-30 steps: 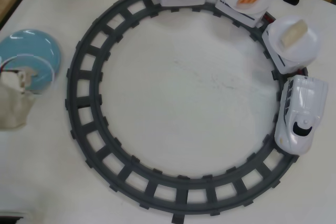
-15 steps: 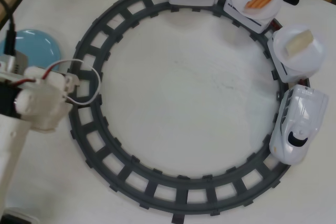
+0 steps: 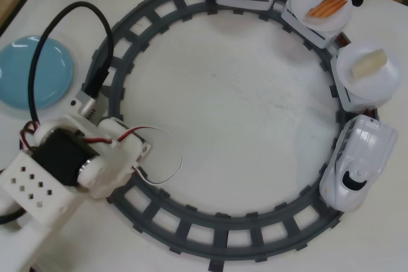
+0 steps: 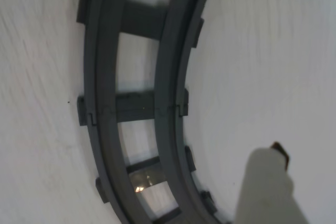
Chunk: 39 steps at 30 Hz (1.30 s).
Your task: Pick up the sushi from the Shinkansen and put it on the blue dish
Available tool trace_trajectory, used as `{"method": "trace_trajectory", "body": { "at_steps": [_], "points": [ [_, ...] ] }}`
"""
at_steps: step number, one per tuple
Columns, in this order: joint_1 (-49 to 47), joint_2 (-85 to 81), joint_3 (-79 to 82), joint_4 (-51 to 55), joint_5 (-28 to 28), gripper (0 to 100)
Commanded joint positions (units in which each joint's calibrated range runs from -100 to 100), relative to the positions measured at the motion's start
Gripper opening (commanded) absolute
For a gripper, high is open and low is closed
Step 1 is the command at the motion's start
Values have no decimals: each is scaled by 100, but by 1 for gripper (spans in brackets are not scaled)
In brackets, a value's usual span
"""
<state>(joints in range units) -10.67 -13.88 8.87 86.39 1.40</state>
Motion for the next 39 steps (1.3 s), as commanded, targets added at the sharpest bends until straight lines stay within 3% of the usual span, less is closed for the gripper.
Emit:
{"method": "trace_trajectory", "body": {
  "at_steps": [1, 11, 22, 39],
  "points": [
    [10, -218, -202, 37, 28, 16],
    [-1081, -209, -67, 376, 54, 25],
    [-2411, -218, -67, 1115, 844, 25],
    [-2719, -218, -85, 1107, 885, 25]
  ]
}}
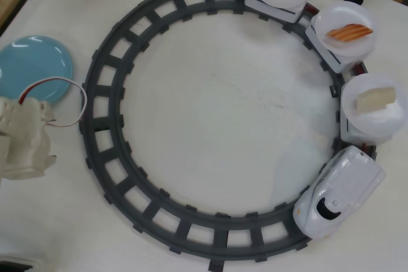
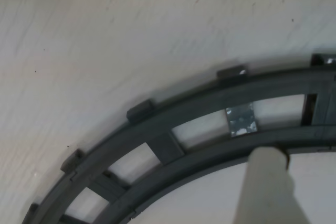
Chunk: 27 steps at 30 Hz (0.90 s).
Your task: Pick up the sushi from the Shinkansen and put it on the blue dish
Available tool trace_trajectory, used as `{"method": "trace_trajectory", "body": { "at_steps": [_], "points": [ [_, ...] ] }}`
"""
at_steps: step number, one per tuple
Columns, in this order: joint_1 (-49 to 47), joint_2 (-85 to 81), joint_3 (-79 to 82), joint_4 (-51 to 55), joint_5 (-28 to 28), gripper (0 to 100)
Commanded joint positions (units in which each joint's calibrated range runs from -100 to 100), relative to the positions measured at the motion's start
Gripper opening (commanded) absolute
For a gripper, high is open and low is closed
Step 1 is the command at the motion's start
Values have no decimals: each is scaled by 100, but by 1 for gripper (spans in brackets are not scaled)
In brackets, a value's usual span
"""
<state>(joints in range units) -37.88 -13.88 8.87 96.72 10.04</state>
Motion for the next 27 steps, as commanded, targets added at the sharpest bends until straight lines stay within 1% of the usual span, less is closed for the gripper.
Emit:
{"method": "trace_trajectory", "body": {
  "at_steps": [1, 20, 23, 27],
  "points": [
    [3, -218, -94, 73, 16, 25],
    [-23, -201, 68, 73, 16, 24],
    [-243, -201, 276, 47, 27, 24],
    [-490, -201, 501, 5, 215, 24]
  ]
}}
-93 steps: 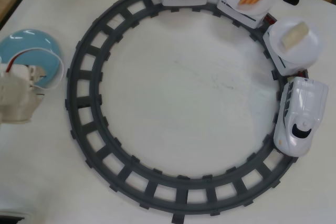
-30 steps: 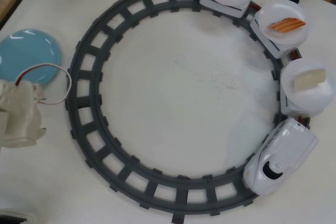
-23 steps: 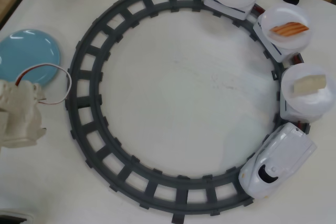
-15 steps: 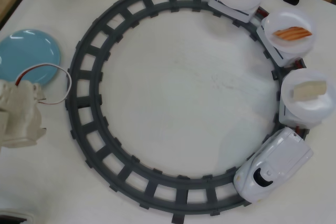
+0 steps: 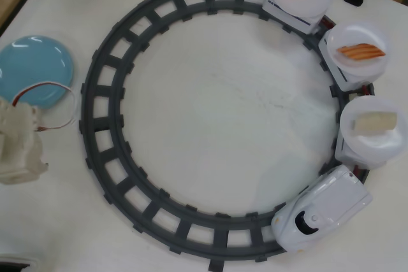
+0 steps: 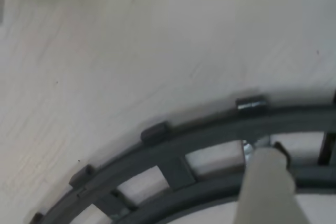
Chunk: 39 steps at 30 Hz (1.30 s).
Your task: Pick up the sushi from the Shinkansen and put it on the blue dish
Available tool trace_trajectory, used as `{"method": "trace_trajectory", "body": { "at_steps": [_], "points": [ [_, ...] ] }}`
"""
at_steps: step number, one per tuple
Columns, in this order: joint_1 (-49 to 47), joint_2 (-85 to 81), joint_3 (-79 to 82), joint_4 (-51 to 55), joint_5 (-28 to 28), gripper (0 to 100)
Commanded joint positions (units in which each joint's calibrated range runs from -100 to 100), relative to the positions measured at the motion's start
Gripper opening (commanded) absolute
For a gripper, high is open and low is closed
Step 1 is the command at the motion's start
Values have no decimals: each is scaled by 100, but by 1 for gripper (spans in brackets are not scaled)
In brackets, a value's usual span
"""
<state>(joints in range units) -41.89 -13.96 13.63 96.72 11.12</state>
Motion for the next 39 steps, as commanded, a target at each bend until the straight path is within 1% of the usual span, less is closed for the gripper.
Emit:
{"method": "trace_trajectory", "body": {
  "at_steps": [1, 5, 10, 13, 16, 27, 34, 36, 39],
  "points": [
    [-72, -193, 7, 5, 138, 24],
    [95, -201, -11, 5, 378, 24],
    [703, -201, -146, 73, 588, 25],
    [1073, -201, -416, 243, 593, 25],
    [1486, -201, -678, 243, 666, 25],
    [3106, -118, -1562, 243, 650, 25],
    [3256, -126, -1517, 243, 656, 25],
    [3256, -134, -1553, 243, 624, 28],
    [3256, -126, -1580, 243, 645, 34]
  ]
}}
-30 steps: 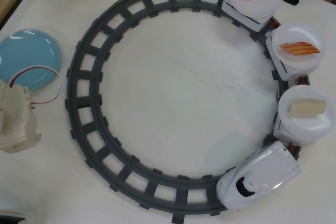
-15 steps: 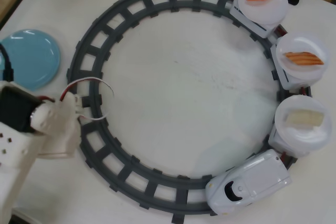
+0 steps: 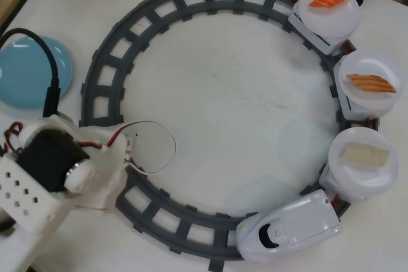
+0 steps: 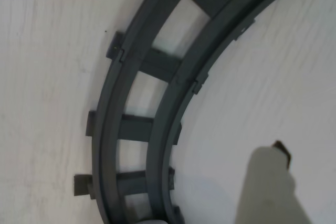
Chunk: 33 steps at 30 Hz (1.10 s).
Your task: Pick up the sushi from the Shinkansen and put it on the blue dish
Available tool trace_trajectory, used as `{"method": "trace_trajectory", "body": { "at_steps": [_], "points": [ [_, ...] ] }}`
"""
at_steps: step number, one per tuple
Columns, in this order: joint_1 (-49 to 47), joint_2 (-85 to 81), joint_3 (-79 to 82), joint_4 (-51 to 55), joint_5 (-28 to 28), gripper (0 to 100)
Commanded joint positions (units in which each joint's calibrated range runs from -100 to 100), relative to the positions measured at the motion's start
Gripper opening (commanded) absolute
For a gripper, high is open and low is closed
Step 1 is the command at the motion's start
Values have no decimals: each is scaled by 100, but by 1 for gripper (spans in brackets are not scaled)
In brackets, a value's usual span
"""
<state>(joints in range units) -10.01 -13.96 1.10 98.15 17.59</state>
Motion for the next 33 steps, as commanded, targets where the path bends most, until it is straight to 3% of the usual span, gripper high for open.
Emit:
{"method": "trace_trajectory", "body": {
  "at_steps": [1, 17, 33],
  "points": [
    [68, -126, -326, 100, -2, 35],
    [121, -201, -371, 108, -232, 37],
    [1934, -101, -416, -248, -1173, 37]
  ]
}}
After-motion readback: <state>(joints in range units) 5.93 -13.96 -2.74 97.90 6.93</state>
